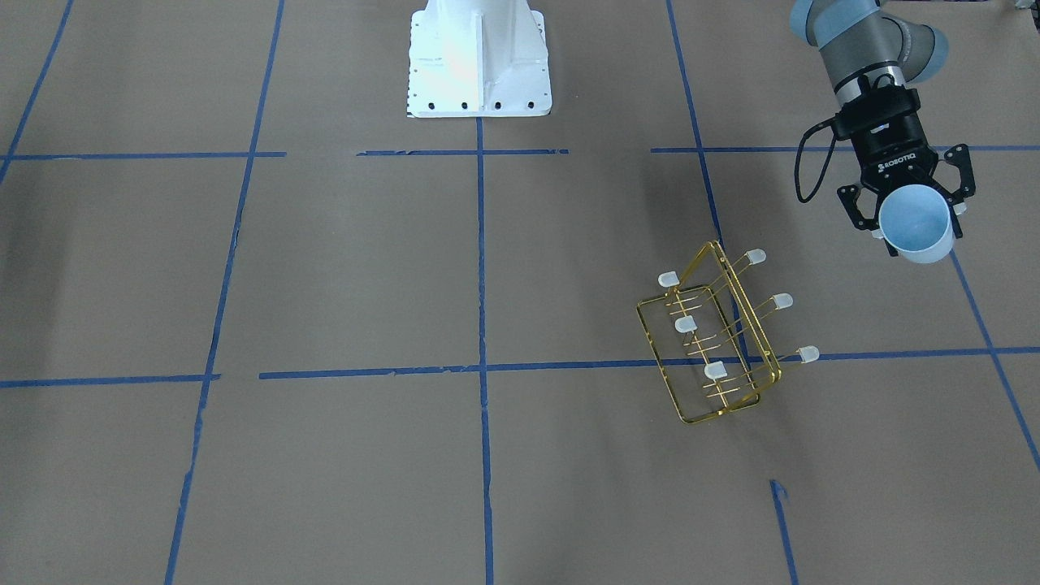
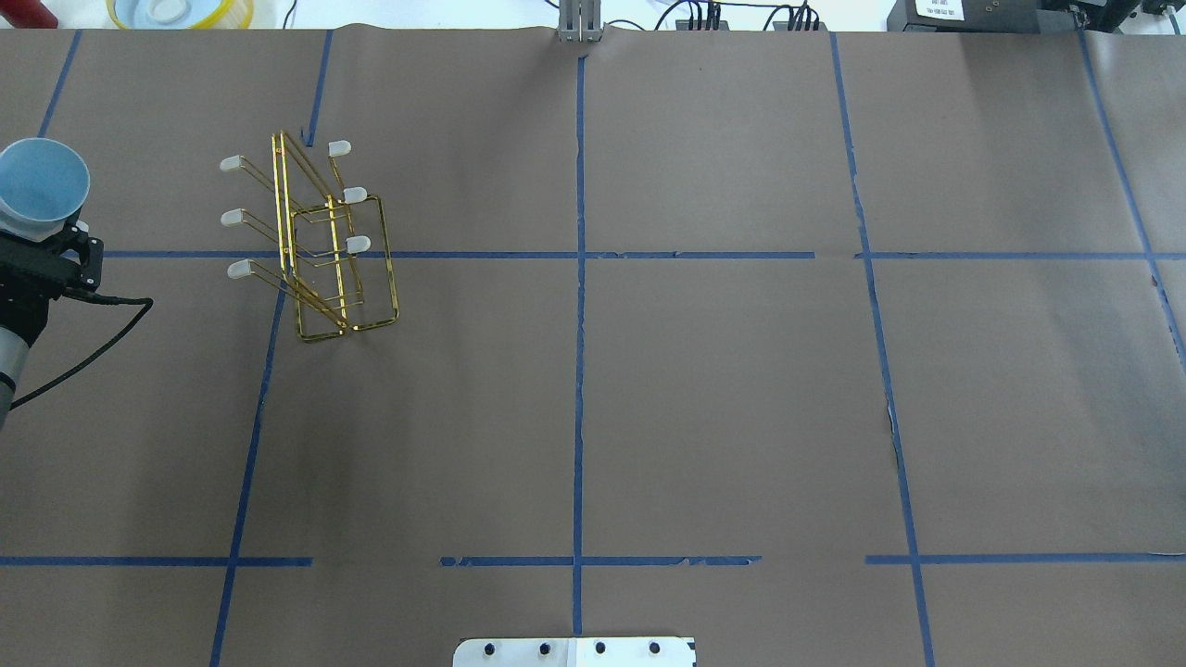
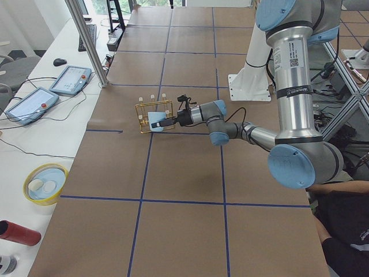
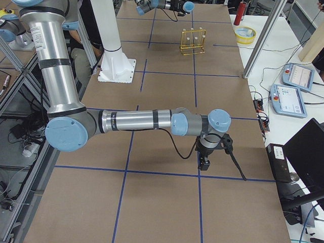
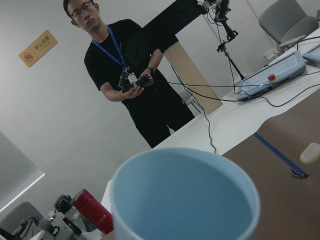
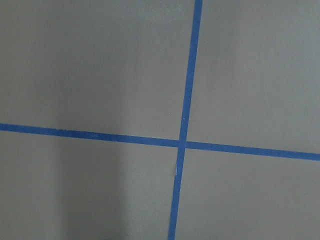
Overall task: Hang cup on cup holder
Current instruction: 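Lift the cup with the left gripper and tilt it sideways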
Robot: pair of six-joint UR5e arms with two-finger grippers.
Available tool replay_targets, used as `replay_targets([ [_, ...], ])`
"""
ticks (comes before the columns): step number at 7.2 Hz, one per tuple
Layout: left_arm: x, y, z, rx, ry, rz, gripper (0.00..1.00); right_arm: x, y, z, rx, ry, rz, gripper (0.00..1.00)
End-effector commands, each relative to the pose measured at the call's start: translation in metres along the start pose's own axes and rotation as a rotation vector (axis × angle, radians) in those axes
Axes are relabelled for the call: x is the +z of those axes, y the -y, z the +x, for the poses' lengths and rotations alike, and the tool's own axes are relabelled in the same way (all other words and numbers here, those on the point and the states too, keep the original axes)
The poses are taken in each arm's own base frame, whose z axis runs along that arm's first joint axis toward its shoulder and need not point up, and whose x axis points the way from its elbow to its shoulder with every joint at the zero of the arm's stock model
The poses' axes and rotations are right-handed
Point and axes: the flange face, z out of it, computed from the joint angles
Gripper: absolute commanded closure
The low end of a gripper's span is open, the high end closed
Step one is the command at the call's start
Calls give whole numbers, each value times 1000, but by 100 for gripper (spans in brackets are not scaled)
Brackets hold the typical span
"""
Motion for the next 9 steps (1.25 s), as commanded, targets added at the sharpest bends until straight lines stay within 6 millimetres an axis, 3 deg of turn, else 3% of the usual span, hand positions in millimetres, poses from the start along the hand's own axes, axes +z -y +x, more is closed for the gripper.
replay_targets([
  [1, -3, 20, -17, 355, 78, 14, 100, 0, 0, 0, 0, 0, 0, 0],
  [4, -6, 26, -32, 840, 264, -36, 100, 0, 0, 0, 0, 0, 0, 0],
  [6, -8, 24, -33, 1070, 428, -137, 100, 0, 0, 0, 0, 0, 0, 0],
  [8, -21, 31, -17, 1314, 448, -171, 100, 0, 0, 0, 0, 0, 0, 0],
  [9, -24, 34, -11, 1357, 439, -170, 100, 0, 0, 0, 0, 0, 0, 0],
])
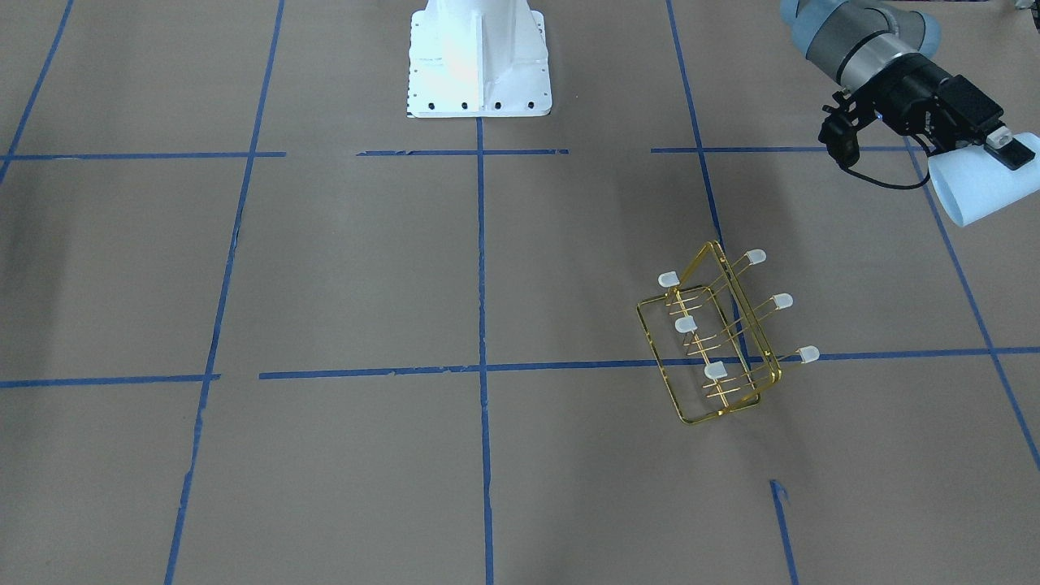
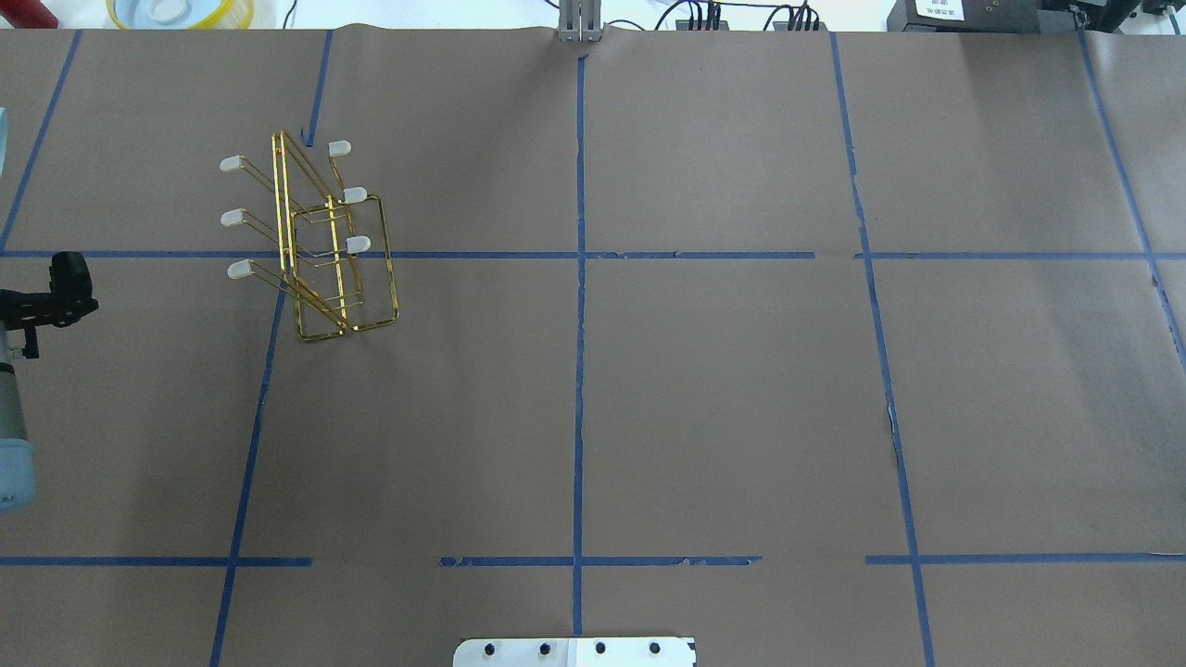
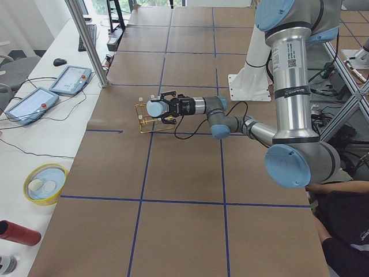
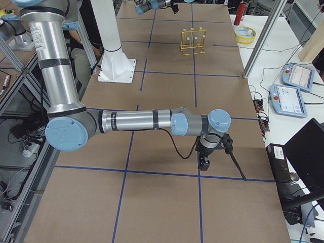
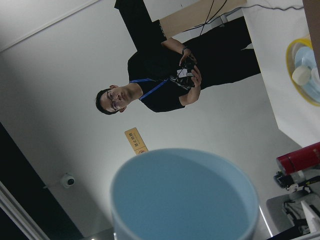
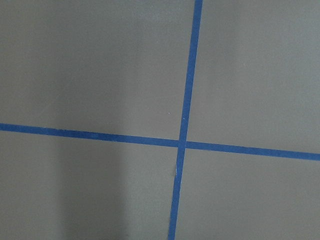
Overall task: Hang cup on cup holder
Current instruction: 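Lift the cup with the left gripper and tilt it sideways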
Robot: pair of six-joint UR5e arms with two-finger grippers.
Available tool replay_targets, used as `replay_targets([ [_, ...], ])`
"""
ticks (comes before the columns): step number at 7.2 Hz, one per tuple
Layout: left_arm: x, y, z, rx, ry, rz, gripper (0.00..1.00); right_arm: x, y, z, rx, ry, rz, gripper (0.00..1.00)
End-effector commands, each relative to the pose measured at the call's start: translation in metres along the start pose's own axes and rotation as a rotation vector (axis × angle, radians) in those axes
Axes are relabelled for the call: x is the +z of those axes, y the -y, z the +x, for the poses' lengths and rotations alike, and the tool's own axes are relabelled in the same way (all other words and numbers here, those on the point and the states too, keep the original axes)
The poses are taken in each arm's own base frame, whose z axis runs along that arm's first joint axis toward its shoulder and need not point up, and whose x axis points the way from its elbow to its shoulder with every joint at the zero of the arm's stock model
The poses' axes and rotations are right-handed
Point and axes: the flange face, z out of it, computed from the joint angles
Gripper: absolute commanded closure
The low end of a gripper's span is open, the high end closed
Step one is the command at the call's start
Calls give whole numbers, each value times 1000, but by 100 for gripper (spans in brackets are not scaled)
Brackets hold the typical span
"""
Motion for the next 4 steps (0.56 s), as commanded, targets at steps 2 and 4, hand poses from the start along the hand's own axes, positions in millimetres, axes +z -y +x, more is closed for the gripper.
replay_targets([
  [2, -26, 29, 3, 166, 6, 64, 100, 0, 0, 0, 0, 0, 0, 0],
  [4, -49, 67, 27, 224, 11, 118, 100, 0, 0, 0, 0, 0, 0, 0],
])
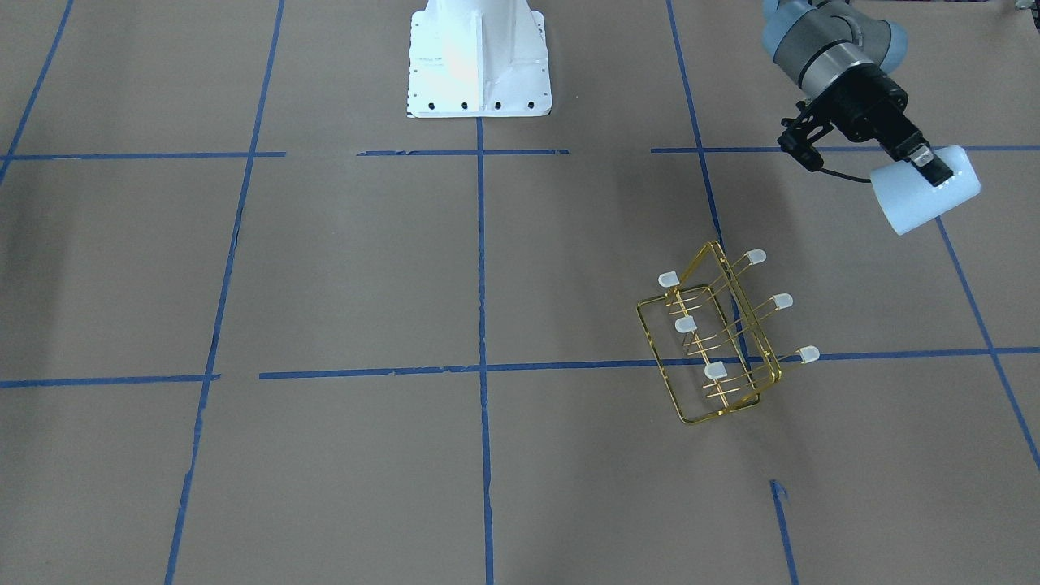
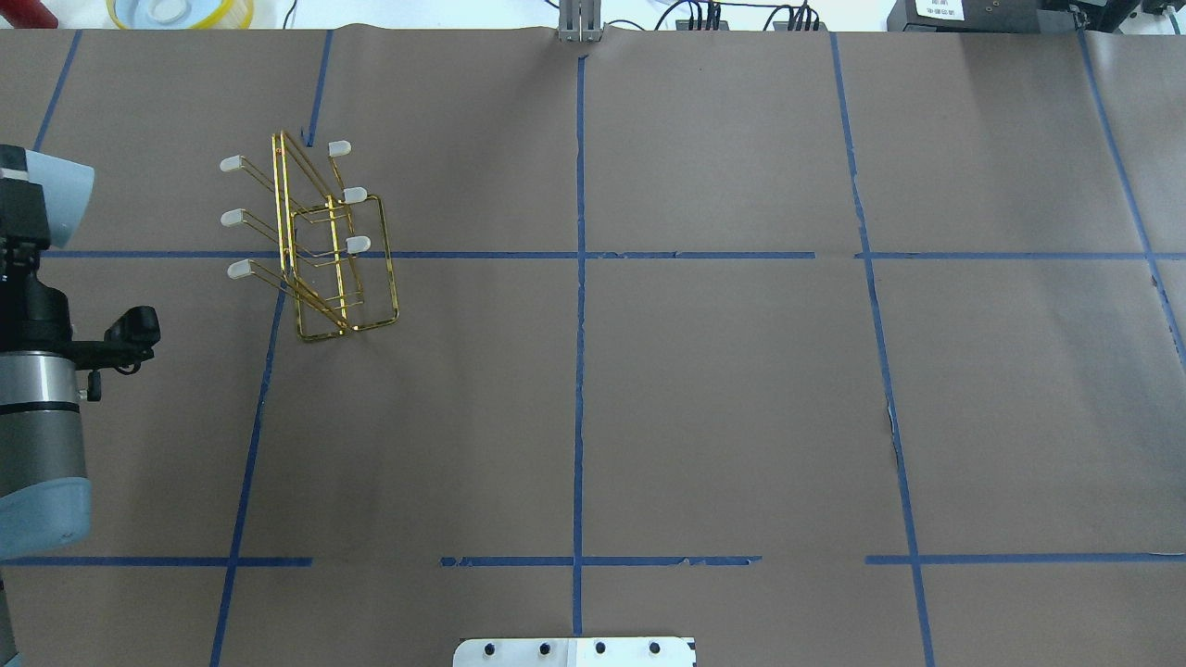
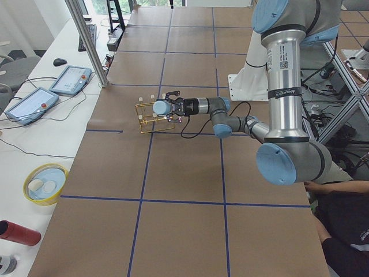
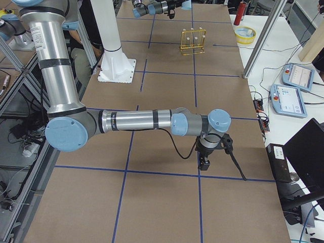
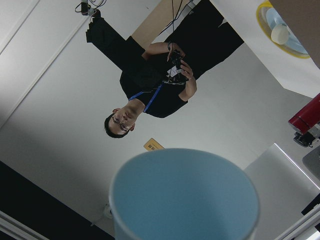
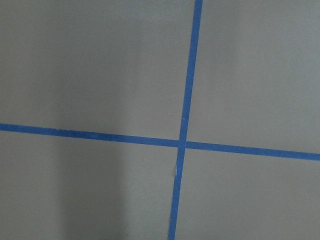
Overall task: Hang cup on cup holder
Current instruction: 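Carry the tilted cup to the gold rack and slide it onto a peg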
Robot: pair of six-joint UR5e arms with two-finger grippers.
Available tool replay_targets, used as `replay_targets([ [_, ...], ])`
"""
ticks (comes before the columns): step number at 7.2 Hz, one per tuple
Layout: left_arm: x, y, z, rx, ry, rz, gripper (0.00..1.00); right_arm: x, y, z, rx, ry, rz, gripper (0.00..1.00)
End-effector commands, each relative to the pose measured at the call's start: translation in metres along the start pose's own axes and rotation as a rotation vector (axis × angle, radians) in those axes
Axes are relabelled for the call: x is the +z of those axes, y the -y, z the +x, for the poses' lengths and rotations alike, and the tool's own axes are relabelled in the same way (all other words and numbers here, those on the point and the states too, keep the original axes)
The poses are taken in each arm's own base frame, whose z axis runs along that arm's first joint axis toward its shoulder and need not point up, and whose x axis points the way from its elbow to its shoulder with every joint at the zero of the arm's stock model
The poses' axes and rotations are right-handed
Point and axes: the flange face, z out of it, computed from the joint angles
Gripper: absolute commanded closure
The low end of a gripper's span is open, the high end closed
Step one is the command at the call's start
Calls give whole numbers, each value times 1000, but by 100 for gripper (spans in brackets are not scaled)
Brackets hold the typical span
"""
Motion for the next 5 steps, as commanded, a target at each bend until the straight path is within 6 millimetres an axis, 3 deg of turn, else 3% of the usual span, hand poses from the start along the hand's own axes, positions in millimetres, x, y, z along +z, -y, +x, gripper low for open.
replay_targets([
  [1, -17, 43, 11, 47, 30, 1, 100, 0, 0, 0, 0, 0, 0, 0],
  [5, -32, 79, 14, 124, 58, -11, 100, 0, 0, 0, 0, 0, 0, 0],
])
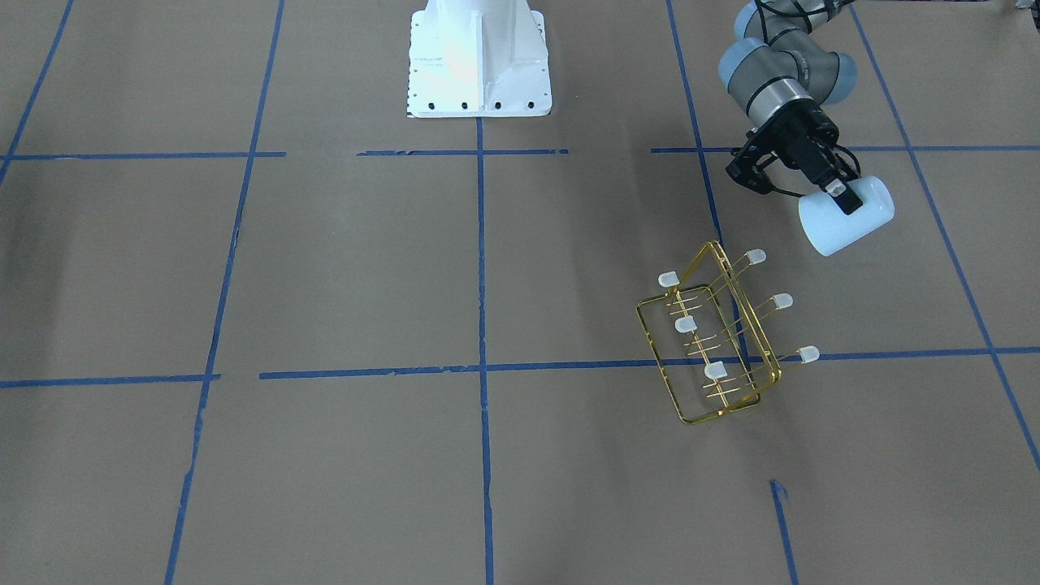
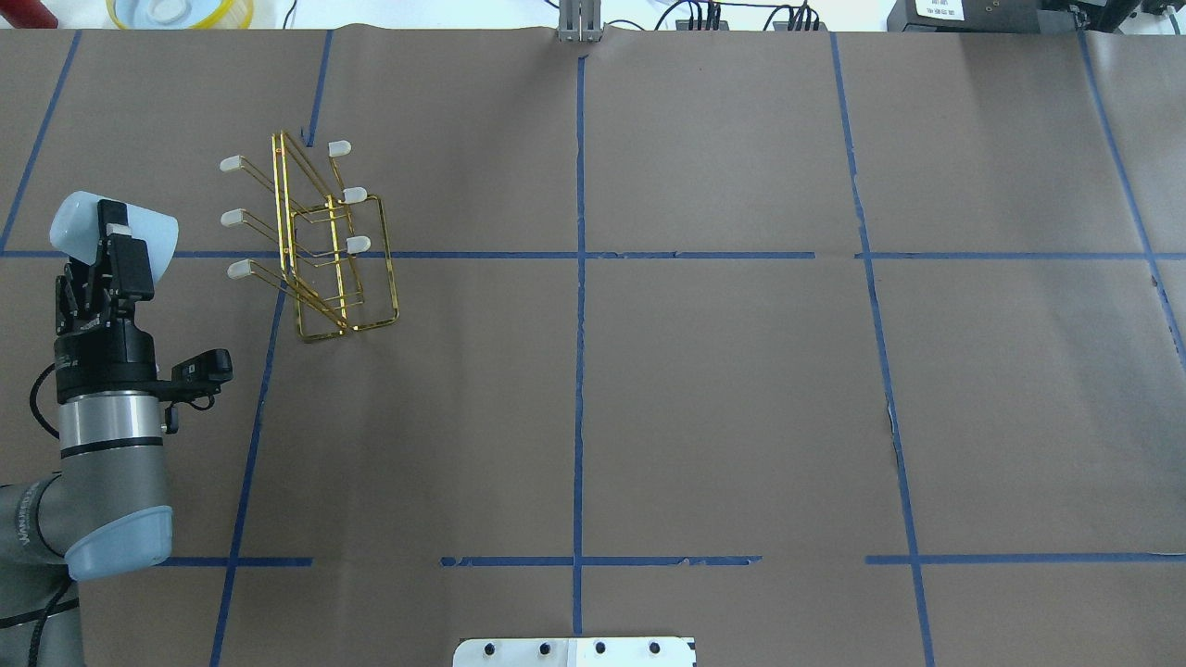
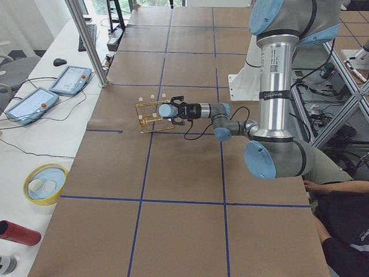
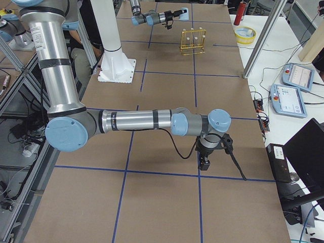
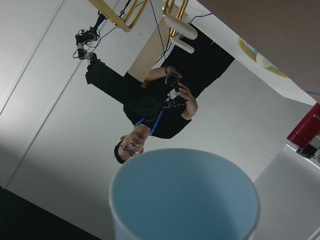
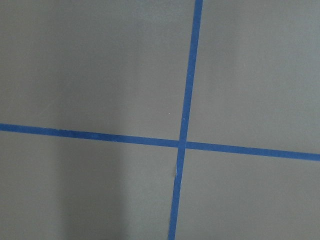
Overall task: Hang cup on cup holder
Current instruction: 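Carry the tilted cup to the gold rack and slide it onto a peg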
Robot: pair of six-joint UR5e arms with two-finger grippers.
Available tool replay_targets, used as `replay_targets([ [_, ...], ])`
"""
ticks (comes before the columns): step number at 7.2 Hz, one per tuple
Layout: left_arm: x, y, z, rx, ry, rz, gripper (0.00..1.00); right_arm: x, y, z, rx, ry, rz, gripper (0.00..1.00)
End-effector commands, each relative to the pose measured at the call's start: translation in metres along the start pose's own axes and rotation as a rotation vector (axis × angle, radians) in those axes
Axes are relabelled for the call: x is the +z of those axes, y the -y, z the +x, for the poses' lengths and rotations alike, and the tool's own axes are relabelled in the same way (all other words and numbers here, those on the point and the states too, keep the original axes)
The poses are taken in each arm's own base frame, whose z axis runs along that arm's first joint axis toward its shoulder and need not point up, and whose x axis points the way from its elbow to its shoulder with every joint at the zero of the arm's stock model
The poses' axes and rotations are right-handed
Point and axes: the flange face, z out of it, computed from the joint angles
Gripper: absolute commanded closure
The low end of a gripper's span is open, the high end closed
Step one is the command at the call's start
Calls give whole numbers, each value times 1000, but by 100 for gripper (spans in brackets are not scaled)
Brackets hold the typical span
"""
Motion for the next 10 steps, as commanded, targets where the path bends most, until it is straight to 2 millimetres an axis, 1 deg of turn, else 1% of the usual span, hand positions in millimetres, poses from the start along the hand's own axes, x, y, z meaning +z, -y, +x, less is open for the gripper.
replay_targets([
  [1, -3, 31, -4, 30, 13, -20, 100, 0, 0, 0, 0, 0, 0, 0],
  [2, -3, 35, -7, 24, 13, -20, 100, 0, 0, 0, 0, 0, 0, 0],
  [3, -7, 40, -5, 29, 15, -11, 100, 0, 0, 0, 0, 0, 0, 0],
  [5, -8, 56, -8, 30, 16, -11, 100, 0, 0, 0, 0, 0, 0, 0],
  [7, -8, 77, -9, 36, 16, -11, 100, 0, 0, 0, 0, 0, 0, 0],
  [10, -9, 96, -11, 42, 17, -9, 100, 0, 0, 0, 0, 0, 0, 0],
])
